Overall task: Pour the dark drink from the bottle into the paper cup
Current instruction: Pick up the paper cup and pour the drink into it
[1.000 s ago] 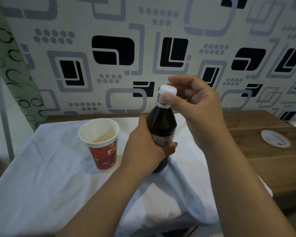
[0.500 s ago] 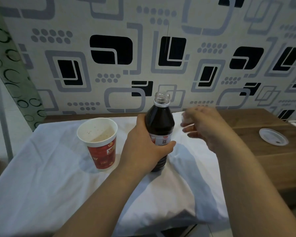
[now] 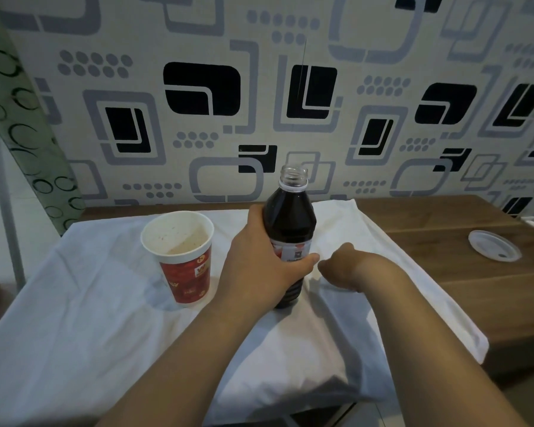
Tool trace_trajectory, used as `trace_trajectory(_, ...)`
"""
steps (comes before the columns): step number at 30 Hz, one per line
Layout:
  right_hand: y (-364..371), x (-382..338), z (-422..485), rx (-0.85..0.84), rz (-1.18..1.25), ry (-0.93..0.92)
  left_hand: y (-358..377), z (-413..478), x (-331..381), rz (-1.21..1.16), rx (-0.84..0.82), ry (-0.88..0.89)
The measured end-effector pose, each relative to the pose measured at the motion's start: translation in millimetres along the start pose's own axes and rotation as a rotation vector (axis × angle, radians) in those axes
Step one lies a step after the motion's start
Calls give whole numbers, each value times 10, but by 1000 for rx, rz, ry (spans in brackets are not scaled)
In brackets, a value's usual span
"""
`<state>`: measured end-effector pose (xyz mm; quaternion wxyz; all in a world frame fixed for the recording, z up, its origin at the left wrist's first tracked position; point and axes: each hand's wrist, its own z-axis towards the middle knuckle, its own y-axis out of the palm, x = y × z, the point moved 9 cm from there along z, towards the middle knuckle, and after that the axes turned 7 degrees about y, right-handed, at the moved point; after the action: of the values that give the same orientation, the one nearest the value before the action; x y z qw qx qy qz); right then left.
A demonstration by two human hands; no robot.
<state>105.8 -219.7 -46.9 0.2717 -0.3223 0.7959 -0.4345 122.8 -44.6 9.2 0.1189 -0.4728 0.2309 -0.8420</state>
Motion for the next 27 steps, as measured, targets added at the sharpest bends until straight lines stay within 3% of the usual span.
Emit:
trace_trajectory(6, 186, 77, 160, -71, -50, 81, -21, -1, -9, 10, 9, -21)
trace_trajectory(13, -66, 28, -92, -23, -172, -47, -15, -15, -19, 10, 0, -49)
trace_trajectory(16, -262, -31, -360, -37, -14, -243, -11, -18, -8, 4, -7, -61)
trace_trajectory(20, -141, -178, -618, -188, 204, -468, 13, -22, -16, 14, -9, -87)
trace_trajectory(27, -43, -480, -564, -200, 586, -743, 11, -38, -54, -55, -38, -170)
